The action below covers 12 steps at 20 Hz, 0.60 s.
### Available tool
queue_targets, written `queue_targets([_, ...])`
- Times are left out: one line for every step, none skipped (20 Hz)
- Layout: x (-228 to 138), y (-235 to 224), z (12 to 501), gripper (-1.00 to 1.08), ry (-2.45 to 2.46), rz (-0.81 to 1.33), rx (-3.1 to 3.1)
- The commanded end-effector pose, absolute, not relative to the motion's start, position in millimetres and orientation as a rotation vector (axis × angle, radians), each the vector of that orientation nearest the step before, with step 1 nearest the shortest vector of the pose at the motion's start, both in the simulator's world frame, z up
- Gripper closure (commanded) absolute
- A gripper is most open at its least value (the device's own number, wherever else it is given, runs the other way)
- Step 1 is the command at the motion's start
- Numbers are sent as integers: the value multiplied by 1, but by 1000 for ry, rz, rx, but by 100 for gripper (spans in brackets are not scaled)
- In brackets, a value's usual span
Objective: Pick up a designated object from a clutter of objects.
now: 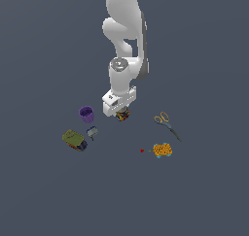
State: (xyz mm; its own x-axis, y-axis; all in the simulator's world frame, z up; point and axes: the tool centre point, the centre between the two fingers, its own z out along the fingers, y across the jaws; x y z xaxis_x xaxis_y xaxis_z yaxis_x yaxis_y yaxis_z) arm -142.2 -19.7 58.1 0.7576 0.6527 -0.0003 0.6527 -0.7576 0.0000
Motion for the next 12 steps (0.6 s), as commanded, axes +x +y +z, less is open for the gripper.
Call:
queue_targets([-142, -19, 58, 108, 1094, 0, 2945])
queue_targets([-142, -19, 58, 108, 1094, 0, 2945])
queue_targets([-142, -19, 58, 108, 1094, 0, 2945])
queue_targets([-142, -19, 58, 108, 1094, 0, 2945])
queue_targets([-142, -19, 58, 108, 1094, 0, 2945])
queue_targets([-142, -20, 58, 108, 1094, 0, 2945])
queue_targets([-142, -20, 58, 108, 1094, 0, 2945])
queue_targets([-142, -20, 59, 108, 1094, 0, 2945])
queue_targets([-142, -20, 60, 108, 1094, 0, 2945])
queue_targets([-142, -21, 61, 108, 1094, 0, 2945])
queue_targets([-142, -21, 63, 108, 1094, 0, 2945])
queue_targets([-142, -22, 65, 108, 1094, 0, 2945])
